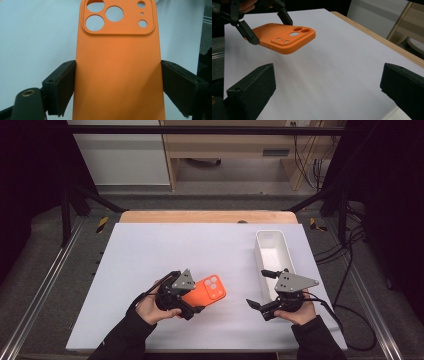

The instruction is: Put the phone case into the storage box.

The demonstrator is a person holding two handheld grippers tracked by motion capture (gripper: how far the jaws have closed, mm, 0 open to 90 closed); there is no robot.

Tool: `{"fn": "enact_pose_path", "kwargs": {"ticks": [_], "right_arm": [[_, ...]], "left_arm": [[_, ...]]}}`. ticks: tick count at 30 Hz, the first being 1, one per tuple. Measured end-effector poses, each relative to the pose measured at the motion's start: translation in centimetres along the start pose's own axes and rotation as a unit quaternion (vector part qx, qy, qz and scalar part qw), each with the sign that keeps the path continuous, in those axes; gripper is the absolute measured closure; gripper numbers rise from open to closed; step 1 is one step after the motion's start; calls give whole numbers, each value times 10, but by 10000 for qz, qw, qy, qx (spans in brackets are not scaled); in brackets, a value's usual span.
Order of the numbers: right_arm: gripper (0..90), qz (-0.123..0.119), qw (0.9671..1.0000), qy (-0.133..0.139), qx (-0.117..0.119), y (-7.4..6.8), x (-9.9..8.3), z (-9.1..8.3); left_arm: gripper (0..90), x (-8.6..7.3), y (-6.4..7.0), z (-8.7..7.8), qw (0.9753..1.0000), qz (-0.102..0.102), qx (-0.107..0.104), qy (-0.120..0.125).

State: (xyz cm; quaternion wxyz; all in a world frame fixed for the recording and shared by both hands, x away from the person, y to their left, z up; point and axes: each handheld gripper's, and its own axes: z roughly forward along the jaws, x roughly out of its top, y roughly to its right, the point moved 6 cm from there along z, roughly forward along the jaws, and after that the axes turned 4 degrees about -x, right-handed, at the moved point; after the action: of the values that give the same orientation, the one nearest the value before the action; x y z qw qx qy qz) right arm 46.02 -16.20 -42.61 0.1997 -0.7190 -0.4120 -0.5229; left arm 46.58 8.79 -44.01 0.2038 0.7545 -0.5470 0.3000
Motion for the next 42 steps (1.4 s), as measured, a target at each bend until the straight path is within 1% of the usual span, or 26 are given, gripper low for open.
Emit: {"fn": "enact_pose_path", "kwargs": {"ticks": [7, 16, 18, 21, 28, 29, 33, 36, 39, 42], "right_arm": [[6, -89, 9999, -102, 32, -5, -2, 6], [6, -232, 9996, -136, 44, -12, 1, 10], [6, -305, 9994, -178, 48, -15, 1, 12], [6, -437, 9989, -146, 51, -20, 1, 13], [7, -633, 9978, -166, 50, -23, 1, 13], [7, -688, 9975, -174, 64, -24, 2, 13], [7, -783, 9966, -207, 130, -27, 4, 15], [7, -846, 9961, -175, 199, -30, 8, 17], [7, -906, 9953, -204, 256, -33, 10, 17], [7, -994, 9942, -245, 334, -36, 12, 19]], "left_arm": [[156, -1, -2, 4, 9999, 85, -85, -51], [156, 4, -2, 4, 9998, 141, -163, -3], [156, 4, -2, 3, 9997, 182, -161, -5], [156, 6, -3, 2, 9997, 195, -168, 20], [156, 9, -5, 0, 9993, 309, -182, 38], [156, 10, -5, 0, 9993, 329, -178, 42], [156, 12, -5, -2, 9990, 394, -205, 89], [156, 15, -3, -3, 9984, 503, -222, 107], [156, 17, -1, -3, 9979, 582, -255, 142], [156, 19, 0, -2, 9977, 612, -270, 147]]}}
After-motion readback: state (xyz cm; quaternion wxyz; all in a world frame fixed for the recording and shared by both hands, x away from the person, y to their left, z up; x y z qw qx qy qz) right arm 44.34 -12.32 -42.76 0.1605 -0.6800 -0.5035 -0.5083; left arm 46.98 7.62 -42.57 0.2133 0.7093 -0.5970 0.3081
